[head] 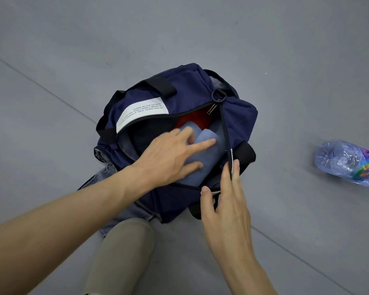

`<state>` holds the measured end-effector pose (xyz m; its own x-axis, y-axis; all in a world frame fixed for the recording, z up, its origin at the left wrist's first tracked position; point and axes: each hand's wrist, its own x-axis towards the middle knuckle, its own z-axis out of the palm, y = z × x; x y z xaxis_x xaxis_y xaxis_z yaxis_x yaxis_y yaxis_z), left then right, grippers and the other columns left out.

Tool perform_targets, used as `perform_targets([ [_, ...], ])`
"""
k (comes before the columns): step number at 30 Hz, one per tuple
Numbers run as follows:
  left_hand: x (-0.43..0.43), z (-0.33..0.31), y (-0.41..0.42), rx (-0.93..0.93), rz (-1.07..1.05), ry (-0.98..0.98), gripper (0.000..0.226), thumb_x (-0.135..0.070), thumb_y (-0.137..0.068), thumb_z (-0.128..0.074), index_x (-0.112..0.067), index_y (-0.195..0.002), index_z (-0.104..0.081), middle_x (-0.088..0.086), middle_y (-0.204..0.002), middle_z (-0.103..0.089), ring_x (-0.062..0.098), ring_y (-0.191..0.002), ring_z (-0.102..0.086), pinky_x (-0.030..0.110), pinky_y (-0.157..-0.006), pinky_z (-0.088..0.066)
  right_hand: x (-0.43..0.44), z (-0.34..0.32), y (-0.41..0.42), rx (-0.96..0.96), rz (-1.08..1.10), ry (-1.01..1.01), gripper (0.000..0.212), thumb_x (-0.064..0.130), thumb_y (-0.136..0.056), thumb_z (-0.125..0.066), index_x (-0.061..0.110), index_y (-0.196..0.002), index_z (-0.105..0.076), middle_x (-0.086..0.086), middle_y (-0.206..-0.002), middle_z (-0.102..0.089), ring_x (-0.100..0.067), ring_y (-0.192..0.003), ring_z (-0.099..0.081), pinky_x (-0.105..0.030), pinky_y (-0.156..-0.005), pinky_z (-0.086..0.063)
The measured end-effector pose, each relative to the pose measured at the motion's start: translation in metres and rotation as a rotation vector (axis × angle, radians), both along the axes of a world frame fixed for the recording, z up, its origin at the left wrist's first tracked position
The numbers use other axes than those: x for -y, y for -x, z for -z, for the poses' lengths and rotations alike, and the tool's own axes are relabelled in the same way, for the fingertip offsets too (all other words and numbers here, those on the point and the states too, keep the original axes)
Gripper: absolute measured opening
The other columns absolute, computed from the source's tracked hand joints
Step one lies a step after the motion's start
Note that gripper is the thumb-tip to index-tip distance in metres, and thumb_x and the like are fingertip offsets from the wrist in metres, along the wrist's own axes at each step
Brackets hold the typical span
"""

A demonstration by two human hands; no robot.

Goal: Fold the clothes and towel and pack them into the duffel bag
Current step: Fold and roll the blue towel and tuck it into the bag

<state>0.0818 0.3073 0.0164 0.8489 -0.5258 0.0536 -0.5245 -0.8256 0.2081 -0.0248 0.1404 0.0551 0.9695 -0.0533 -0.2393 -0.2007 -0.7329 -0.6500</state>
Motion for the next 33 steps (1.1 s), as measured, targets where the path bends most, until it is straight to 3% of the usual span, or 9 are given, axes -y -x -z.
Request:
perform_targets([
  [3,-0.004,0.005,-0.015,-0.063,-0.090,0.056,0.054,-0.034,-0.098,-0.052,-0.036,-0.151,-0.040,0.005,-0.140,-0.048,0.028,-0.116,-0.050,0.046,-0.091,-0.048,-0.002,0.000,-0.001,0.005,0.006,-0.016,0.077,0.035,-0.101,-0.048,0.035,-0.159,0.001,0.024,-0.163,0.013,-0.008,-0.151,-0.020,-0.036,-0.114,-0.037],
  [5,-0.007,0.014,-0.022,-0.233,-0.134,0.011,0.061,-0.031,-0.099,-0.047,-0.040,-0.156,-0.027,0.007,-0.155,-0.035,0.033,-0.132,-0.042,0.050,-0.102,-0.045,-0.002,0.000,-0.002,0.010,0.008,-0.015,0.077,0.034,-0.100,-0.049,0.036,-0.159,0.002,0.024,-0.164,0.011,-0.010,-0.149,-0.024,-0.037,-0.113,-0.038],
  [7,-0.010,0.022,-0.024,-0.332,-0.184,-0.014,0.066,-0.037,-0.098,-0.046,-0.044,-0.157,-0.016,0.005,-0.159,-0.028,0.035,-0.131,-0.045,0.049,-0.102,-0.045,-0.001,0.001,-0.002,0.004,0.001,-0.010,0.076,0.035,-0.101,-0.048,0.036,-0.159,0.001,0.024,-0.163,0.012,-0.007,-0.151,-0.018,-0.036,-0.114,-0.037],
  [10,-0.013,0.028,-0.024,-0.390,-0.254,0.060,0.071,-0.042,-0.096,-0.050,-0.046,-0.157,-0.012,0.002,-0.152,-0.037,0.033,-0.123,-0.052,0.046,-0.096,-0.049,-0.001,0.000,-0.001,0.000,0.001,-0.010,0.076,0.035,-0.100,-0.048,0.035,-0.160,0.000,0.024,-0.164,0.012,-0.004,-0.151,-0.015,-0.034,-0.114,-0.036],
  [16,-0.017,0.028,-0.011,-0.265,-0.502,0.225,0.065,-0.033,-0.098,-0.054,-0.040,-0.155,-0.024,0.006,-0.139,-0.047,0.034,-0.117,-0.055,0.043,-0.092,-0.047,-0.001,0.000,-0.001,-0.006,-0.003,-0.015,0.076,0.033,-0.100,-0.048,0.035,-0.160,-0.001,0.023,-0.164,0.011,-0.003,-0.152,-0.012,-0.031,-0.116,-0.033],
  [19,-0.018,0.024,-0.005,-0.102,-0.383,0.080,0.062,-0.029,-0.097,-0.053,-0.030,-0.155,-0.030,0.007,-0.146,-0.044,0.034,-0.119,-0.053,0.048,-0.093,-0.051,-0.001,0.001,-0.001,0.002,-0.008,-0.022,0.077,0.033,-0.100,-0.049,0.034,-0.160,0.000,0.022,-0.164,0.010,-0.002,-0.152,-0.009,-0.031,-0.117,-0.032],
  [22,-0.005,0.019,0.002,0.083,-0.081,0.135,0.055,-0.021,-0.096,-0.049,-0.016,-0.151,-0.042,0.012,-0.149,-0.046,0.032,-0.134,-0.046,0.047,-0.106,-0.044,-0.001,0.002,-0.002,0.004,-0.005,-0.034,0.077,0.034,-0.100,-0.048,0.035,-0.160,0.000,0.023,-0.164,0.011,-0.002,-0.152,-0.011,-0.034,-0.117,-0.033],
  [27,0.015,0.032,0.011,-0.108,0.210,-0.001,0.071,-0.052,-0.102,-0.040,-0.015,-0.160,-0.018,0.010,-0.167,-0.012,0.025,-0.155,-0.006,0.048,-0.124,-0.019,-0.004,0.003,0.001,0.009,-0.031,-0.036,0.078,0.034,-0.101,-0.048,0.038,-0.159,0.003,0.029,-0.161,0.017,0.000,-0.152,-0.007,-0.029,-0.117,-0.032],
  [33,0.001,0.042,0.004,-0.085,0.274,-0.213,0.075,-0.056,-0.103,-0.032,-0.015,-0.161,-0.006,0.013,-0.168,-0.008,0.028,-0.155,-0.003,0.049,-0.125,-0.013,-0.004,0.009,0.004,0.050,-0.011,-0.050,0.076,0.033,-0.101,-0.048,0.031,-0.160,-0.001,0.030,-0.160,0.020,0.003,-0.151,0.000,-0.019,-0.119,-0.022],
])
